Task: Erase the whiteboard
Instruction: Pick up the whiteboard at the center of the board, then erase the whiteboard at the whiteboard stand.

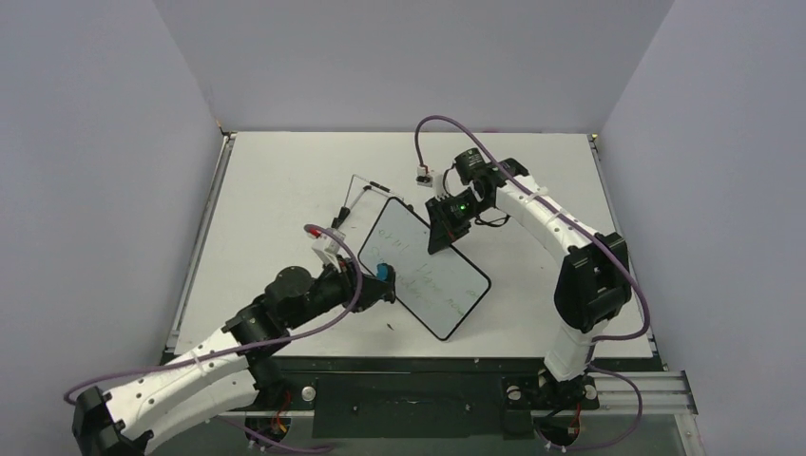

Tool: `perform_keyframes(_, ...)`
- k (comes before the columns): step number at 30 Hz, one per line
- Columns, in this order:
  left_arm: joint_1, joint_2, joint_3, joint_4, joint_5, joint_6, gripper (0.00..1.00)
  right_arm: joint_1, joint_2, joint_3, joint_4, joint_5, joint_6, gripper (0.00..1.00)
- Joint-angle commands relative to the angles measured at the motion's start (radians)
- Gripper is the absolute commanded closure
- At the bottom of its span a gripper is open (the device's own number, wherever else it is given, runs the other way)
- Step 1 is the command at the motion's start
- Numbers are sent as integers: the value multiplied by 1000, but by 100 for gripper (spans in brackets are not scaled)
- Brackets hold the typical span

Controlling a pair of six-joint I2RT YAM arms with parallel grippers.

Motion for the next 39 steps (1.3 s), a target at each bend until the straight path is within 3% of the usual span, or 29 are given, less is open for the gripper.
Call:
perform_keyframes(1, -214, 167, 133, 82, -298, 4, 100, 23, -59, 85, -53, 257, 17, 100)
perform_keyframes(2, -331, 202, 172, 89, -420, 19, 100, 28, -64, 91, -53, 288, 33, 100)
perform_keyframes(6, -518, 428, 293, 156, -698, 139, 100, 65, -85, 112, -53, 397, 115, 100)
perform_keyframes(9, -583, 614, 344, 232, -795, 203, 100, 86, -105, 109, -43, 441, 166, 100)
perform_keyframes(14, -601, 814, 419, 351, -909, 253, 100, 87, -133, 76, -21, 436, 186, 100)
perform_keyframes(21, -607, 956, 395, 654, -900, 345, 100, 81, -143, 55, -1, 379, 205, 100)
perform_keyframes(27, -630, 1052, 423, 768, -665, 394, 100, 79, -128, 58, 4, 337, 214, 100)
perform_keyframes(32, -635, 1048, 388, 771, -674, 364, 100, 76, -127, 57, 5, 321, 216, 100)
perform_keyframes(35, -605, 1029, 391, 666, -776, 297, 100, 76, -124, 58, 5, 316, 217, 100)
perform_keyframes(39, -515, 1007, 385, 529, -779, 206, 100, 78, -120, 56, 5, 313, 217, 100)
